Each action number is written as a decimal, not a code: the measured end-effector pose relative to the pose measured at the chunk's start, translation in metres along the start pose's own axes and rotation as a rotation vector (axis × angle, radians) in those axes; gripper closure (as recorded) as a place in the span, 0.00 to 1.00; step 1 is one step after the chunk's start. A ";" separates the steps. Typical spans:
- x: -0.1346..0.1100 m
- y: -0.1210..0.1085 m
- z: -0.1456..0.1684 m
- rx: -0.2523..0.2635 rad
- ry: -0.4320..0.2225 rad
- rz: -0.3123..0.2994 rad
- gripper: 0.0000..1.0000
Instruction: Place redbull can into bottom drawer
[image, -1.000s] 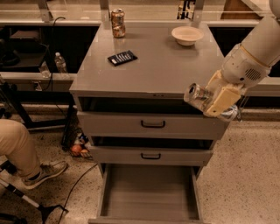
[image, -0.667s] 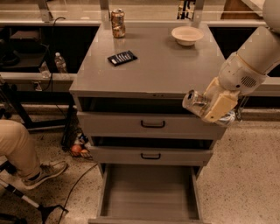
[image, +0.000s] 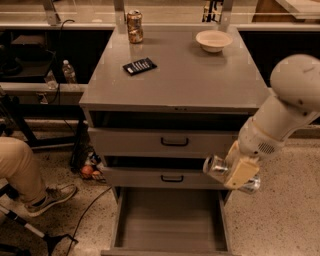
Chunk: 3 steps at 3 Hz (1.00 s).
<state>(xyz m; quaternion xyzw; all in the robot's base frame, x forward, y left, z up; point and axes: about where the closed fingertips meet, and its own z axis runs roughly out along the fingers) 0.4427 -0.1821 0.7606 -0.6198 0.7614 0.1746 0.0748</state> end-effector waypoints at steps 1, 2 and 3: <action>0.012 0.016 0.025 -0.050 0.022 0.014 1.00; 0.012 0.016 0.025 -0.050 0.022 0.014 1.00; 0.014 0.019 0.037 -0.064 -0.010 0.025 1.00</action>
Offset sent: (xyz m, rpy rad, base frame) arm -0.0212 0.0010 -0.0254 -0.0120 0.0567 0.0066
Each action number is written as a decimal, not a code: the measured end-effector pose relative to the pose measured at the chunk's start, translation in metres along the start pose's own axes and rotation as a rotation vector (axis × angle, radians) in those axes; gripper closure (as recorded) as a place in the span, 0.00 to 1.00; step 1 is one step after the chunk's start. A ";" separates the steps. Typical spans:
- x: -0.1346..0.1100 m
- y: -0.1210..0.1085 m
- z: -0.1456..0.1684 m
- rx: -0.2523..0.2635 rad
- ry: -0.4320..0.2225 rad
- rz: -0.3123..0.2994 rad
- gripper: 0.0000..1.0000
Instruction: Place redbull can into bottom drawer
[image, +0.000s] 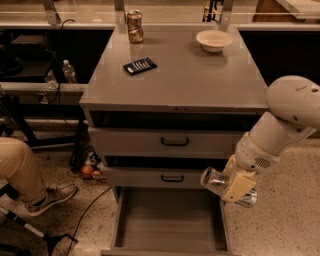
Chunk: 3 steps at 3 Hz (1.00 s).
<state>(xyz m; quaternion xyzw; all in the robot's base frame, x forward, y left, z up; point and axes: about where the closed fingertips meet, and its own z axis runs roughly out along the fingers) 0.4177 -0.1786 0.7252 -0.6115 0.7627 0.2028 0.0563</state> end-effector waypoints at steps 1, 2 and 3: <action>0.004 0.004 0.045 -0.049 -0.079 0.021 1.00; 0.001 0.002 0.133 -0.078 -0.197 0.089 1.00; 0.001 0.003 0.189 -0.081 -0.250 0.208 1.00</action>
Offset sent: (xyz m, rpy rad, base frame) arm -0.0240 0.0699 -0.1774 0.2720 0.0634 -0.1620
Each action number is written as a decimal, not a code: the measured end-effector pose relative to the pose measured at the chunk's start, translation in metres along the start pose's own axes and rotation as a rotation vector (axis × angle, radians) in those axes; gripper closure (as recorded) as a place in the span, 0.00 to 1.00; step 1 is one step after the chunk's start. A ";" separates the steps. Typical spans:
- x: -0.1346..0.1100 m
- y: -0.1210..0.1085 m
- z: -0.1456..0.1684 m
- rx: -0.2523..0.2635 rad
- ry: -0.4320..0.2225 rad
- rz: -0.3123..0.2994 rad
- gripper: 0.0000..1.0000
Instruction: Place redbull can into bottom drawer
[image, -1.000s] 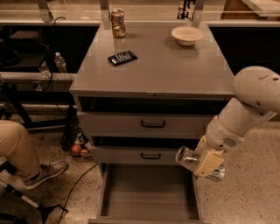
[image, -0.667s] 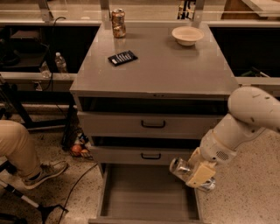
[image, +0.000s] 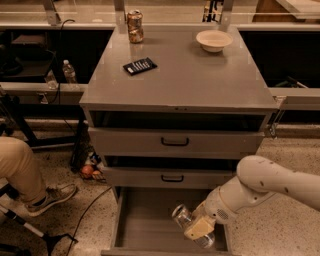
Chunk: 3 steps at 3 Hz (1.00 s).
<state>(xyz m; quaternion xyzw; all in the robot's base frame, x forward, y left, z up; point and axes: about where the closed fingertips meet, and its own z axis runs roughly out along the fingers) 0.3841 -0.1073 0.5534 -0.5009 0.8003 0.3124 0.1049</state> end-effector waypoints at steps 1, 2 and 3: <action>-0.006 -0.020 0.002 0.074 -0.030 0.003 1.00; -0.007 -0.020 0.002 0.075 -0.029 0.002 1.00; -0.003 -0.021 0.010 0.067 -0.052 0.017 1.00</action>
Offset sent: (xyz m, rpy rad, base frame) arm 0.0191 0.0003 -0.0072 -0.0098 -0.0594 -0.0501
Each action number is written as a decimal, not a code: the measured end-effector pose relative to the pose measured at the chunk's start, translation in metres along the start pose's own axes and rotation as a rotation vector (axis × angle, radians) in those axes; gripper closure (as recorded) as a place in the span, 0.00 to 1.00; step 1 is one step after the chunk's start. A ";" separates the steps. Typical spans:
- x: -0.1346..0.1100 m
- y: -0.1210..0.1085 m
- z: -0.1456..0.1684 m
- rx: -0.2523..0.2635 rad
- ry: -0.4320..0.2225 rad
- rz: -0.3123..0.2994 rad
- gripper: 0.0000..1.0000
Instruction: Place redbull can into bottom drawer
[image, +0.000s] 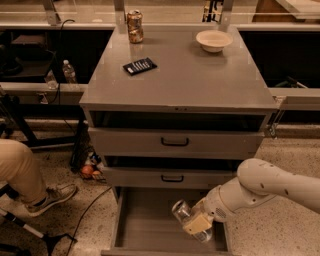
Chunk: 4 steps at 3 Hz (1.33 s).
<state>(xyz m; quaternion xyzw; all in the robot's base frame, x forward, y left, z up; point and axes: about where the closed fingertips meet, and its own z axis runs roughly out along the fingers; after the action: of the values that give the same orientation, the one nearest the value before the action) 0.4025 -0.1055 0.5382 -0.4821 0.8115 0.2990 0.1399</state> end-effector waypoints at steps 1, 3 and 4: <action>0.017 -0.012 0.036 0.007 -0.085 0.065 1.00; 0.061 -0.046 0.131 0.035 -0.224 0.193 1.00; 0.063 -0.063 0.159 0.051 -0.276 0.219 1.00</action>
Offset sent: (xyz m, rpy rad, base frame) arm -0.0024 0.0281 -0.1662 0.1879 0.0519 -0.2479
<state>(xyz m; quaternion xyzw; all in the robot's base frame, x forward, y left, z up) 0.4162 -0.0730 0.3595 -0.3416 0.8395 0.3553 0.2287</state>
